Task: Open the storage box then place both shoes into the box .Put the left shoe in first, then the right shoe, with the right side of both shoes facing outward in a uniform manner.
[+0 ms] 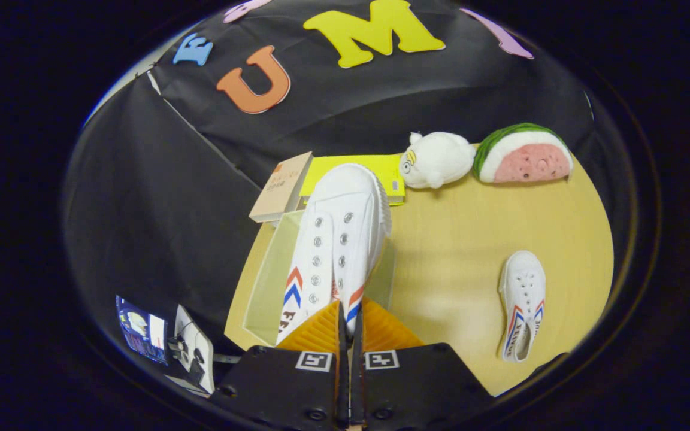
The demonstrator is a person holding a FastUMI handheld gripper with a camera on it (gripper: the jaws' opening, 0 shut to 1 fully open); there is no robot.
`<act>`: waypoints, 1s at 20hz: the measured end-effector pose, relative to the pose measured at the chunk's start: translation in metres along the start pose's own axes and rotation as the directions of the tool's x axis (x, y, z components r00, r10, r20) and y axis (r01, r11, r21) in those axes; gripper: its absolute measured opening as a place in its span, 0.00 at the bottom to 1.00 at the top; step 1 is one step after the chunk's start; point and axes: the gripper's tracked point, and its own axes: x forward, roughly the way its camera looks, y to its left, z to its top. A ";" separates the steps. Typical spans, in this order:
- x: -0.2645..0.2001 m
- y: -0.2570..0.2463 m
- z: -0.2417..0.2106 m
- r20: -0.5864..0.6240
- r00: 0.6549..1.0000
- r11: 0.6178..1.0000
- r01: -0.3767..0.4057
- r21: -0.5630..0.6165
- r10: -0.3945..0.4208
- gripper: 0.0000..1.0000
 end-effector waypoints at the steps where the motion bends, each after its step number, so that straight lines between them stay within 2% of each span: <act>1: 0.009 0.009 -0.001 -0.005 1.000 1.000 0.001 0.002 -0.001 0.06; 7: 0.064 0.050 -0.004 -0.026 1.000 0.998 0.008 0.055 -0.007 0.06; 12: 0.111 0.069 -0.021 -0.075 0.997 0.999 0.031 0.038 -0.028 0.06; 20: 0.165 0.072 -0.048 -0.170 0.982 0.993 0.097 0.070 -0.084 0.06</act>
